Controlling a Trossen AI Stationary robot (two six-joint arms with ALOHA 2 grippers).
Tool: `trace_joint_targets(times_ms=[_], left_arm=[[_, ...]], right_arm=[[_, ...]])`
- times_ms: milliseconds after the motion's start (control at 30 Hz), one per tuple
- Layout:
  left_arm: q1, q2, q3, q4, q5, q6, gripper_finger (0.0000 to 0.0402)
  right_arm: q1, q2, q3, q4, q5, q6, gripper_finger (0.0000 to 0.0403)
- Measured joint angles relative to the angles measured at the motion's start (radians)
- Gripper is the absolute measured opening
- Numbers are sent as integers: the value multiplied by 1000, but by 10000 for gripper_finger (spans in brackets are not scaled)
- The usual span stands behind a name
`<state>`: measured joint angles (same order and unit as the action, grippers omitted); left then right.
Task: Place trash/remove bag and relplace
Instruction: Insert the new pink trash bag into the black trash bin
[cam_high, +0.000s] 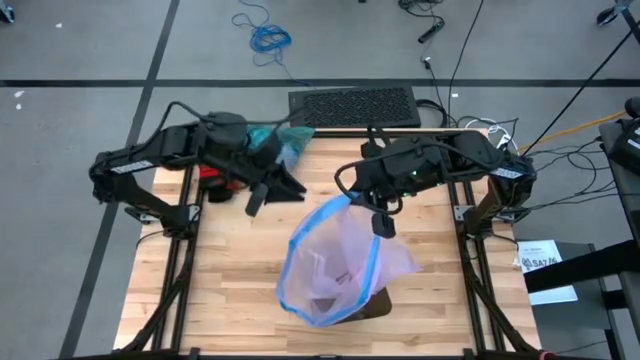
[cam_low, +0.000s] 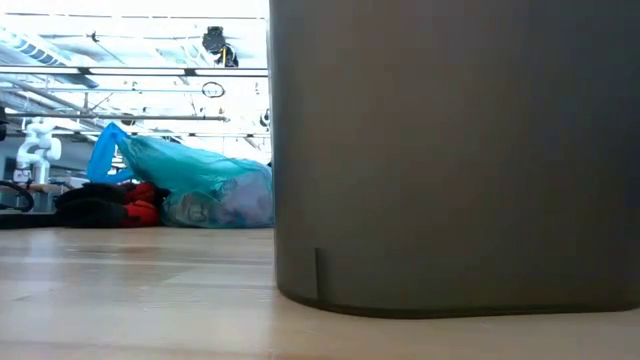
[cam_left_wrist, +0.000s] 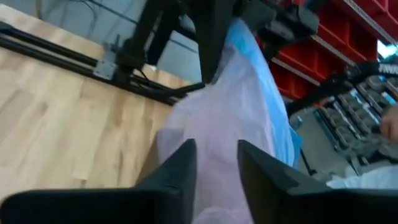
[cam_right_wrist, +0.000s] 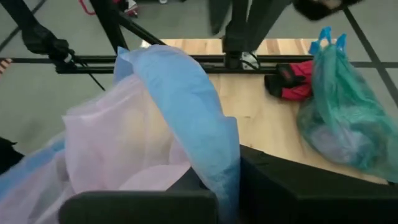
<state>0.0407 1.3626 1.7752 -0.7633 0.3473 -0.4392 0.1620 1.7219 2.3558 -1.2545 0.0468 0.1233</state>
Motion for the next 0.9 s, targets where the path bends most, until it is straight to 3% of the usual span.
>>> trace_joint_targets(times_ms=[200, 367, 767, 900], left_arm=[[-72, 24, -1, 21, 26, 0, 184], [-106, 22, -2, 59, 42, -3, 213], [-120, 79, -2, 65, 42, -26, 219], [-120, 95, -2, 30, 41, -27, 196]], right_arm=[[29, 11, 0, 16, 30, 38, 0], [37, 11, 0, 18, 57, 67, 0], [59, 39, 0, 74, 59, 79, 0], [71, 41, 0, 90, 60, 97, 0]])
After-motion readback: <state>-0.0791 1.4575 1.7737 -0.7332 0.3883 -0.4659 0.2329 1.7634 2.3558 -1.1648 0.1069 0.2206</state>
